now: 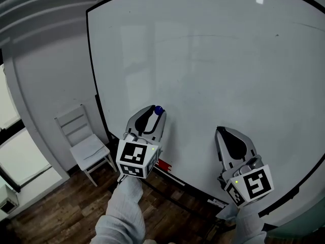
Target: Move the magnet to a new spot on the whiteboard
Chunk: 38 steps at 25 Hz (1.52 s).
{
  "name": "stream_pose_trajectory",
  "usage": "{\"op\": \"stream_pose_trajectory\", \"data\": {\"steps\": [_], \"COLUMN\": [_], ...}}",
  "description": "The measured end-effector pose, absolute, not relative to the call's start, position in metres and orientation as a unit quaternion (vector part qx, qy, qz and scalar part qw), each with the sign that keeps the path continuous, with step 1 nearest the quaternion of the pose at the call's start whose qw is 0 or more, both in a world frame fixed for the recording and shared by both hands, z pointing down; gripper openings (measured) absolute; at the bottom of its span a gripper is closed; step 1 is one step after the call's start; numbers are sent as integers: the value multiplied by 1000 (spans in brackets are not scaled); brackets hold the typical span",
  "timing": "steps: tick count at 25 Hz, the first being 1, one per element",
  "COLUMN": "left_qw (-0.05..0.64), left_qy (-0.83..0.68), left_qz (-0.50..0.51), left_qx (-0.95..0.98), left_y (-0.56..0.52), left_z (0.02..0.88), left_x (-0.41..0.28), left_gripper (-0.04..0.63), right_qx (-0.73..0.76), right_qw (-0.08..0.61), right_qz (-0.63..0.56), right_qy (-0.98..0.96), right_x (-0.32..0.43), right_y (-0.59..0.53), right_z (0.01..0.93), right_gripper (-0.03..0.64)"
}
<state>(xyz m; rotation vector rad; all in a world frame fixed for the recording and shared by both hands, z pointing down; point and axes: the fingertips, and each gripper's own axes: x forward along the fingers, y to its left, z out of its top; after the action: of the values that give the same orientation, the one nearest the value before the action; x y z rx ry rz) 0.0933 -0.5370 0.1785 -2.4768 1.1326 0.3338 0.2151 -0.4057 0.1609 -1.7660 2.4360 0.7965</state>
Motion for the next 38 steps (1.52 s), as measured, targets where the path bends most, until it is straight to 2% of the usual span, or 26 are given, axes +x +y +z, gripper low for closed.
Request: {"op": "stream_pose_trajectory", "data": {"steps": [18, 31, 38], "left_qw": [122, 109, 79], "left_qy": [375, 423, 443], "left_qz": [106, 104, 139], "left_qx": [-913, -894, -882], "left_y": [-529, -644, -699], "left_z": [281, 273, 249], "left_x": [98, 34, -4], "left_gripper": [124, 124, 124], "right_qx": [-607, -617, -608], "right_qw": [10, -7, -26], "right_qz": [191, 163, 160], "right_qy": [772, 770, 777], "right_x": [226, 182, 155], "right_y": [-410, -464, -495], "right_z": [238, 257, 263], "right_gripper": [28, 28, 28]}}
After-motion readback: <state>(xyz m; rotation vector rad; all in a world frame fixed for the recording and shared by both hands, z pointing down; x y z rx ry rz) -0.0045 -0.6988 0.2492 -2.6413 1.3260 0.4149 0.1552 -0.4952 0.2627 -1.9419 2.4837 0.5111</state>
